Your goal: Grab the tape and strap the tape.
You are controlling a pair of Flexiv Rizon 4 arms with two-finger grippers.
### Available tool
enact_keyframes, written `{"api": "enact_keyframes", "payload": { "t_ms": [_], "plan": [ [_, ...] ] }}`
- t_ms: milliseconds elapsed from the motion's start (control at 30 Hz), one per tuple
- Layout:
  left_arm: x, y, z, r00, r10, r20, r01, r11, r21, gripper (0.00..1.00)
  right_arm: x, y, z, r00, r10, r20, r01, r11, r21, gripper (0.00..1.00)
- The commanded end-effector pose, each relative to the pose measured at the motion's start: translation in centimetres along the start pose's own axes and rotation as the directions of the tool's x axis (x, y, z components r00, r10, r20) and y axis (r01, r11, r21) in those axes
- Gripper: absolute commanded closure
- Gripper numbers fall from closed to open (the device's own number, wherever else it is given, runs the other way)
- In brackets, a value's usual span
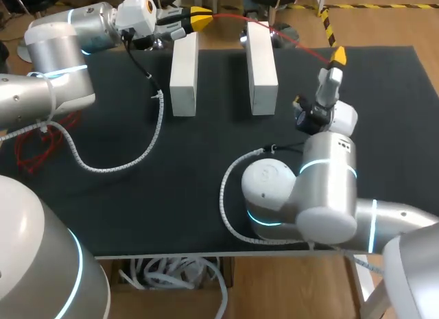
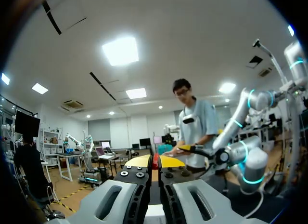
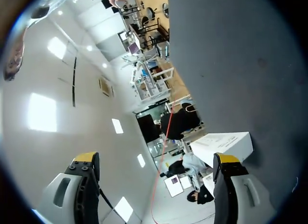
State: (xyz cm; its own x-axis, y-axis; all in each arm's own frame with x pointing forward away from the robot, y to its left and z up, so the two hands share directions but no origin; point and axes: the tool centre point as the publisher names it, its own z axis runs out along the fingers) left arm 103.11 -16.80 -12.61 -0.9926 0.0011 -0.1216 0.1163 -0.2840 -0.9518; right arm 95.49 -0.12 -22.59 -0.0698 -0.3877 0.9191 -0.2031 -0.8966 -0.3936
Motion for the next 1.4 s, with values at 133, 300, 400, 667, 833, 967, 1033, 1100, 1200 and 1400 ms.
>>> {"api": "enact_keyframes", "payload": {
  "t_ms": [133, 300, 400, 667, 833, 967, 1033, 1100, 1200, 1400],
  "plan": [
    [-0.1, 0.1, 0.0, 1.000, -0.001, -0.002, 0.001, 1.000, 0.001, 1.00, 1.8, 0.2, 0.2, 0.976, 0.009, 0.215, -0.021, 0.998, 0.054, 0.00],
    [-0.1, 0.1, 0.0, 1.000, -0.001, -0.002, 0.001, 1.000, 0.001, 1.00, 1.5, 0.0, 2.1, 0.977, 0.009, 0.213, -0.024, 0.997, 0.070, 0.00],
    [-0.1, 0.1, 0.0, 1.000, -0.001, -0.002, 0.001, 1.000, 0.001, 1.00, 1.1, -0.3, 3.5, 0.982, 0.008, 0.189, -0.022, 0.997, 0.069, 0.00],
    [-0.1, 0.1, 0.0, 1.000, -0.001, -0.002, 0.001, 1.000, 0.001, 1.00, 0.6, -1.3, 6.1, 0.989, 0.028, 0.142, -0.034, 0.999, 0.042, 0.00],
    [-0.1, 0.1, 0.0, 1.000, -0.001, -0.002, 0.001, 1.000, 0.001, 1.00, 0.2, -1.2, 7.2, 0.993, 0.029, 0.118, -0.033, 0.999, 0.035, 0.00],
    [-0.1, 0.1, 0.0, 1.000, -0.001, -0.002, 0.001, 1.000, 0.001, 1.00, 0.1, -1.0, 7.6, 0.994, 0.031, 0.106, -0.034, 0.999, 0.028, 0.00],
    [-0.1, 0.1, 0.0, 1.000, -0.001, -0.002, 0.001, 1.000, 0.001, 1.00, 0.1, -0.8, 7.7, 0.995, 0.029, 0.097, -0.033, 0.999, 0.032, 0.07],
    [-0.1, 0.1, 0.0, 1.000, -0.001, -0.002, 0.001, 1.000, 0.001, 1.00, 0.1, -0.5, 7.9, 0.995, 0.028, 0.095, -0.031, 0.999, 0.027, 0.26],
    [-0.1, 0.1, 0.0, 1.000, -0.001, -0.002, 0.001, 1.000, 0.001, 1.00, 0.1, -0.1, 8.1, 0.995, 0.024, 0.094, -0.026, 0.999, 0.020, 0.42],
    [-0.1, 0.1, 0.0, 1.000, -0.001, -0.002, 0.001, 1.000, 0.001, 1.00, 0.5, 0.9, 8.0, 0.995, 0.009, 0.101, -0.010, 1.000, 0.015, 0.38]
  ]
}}
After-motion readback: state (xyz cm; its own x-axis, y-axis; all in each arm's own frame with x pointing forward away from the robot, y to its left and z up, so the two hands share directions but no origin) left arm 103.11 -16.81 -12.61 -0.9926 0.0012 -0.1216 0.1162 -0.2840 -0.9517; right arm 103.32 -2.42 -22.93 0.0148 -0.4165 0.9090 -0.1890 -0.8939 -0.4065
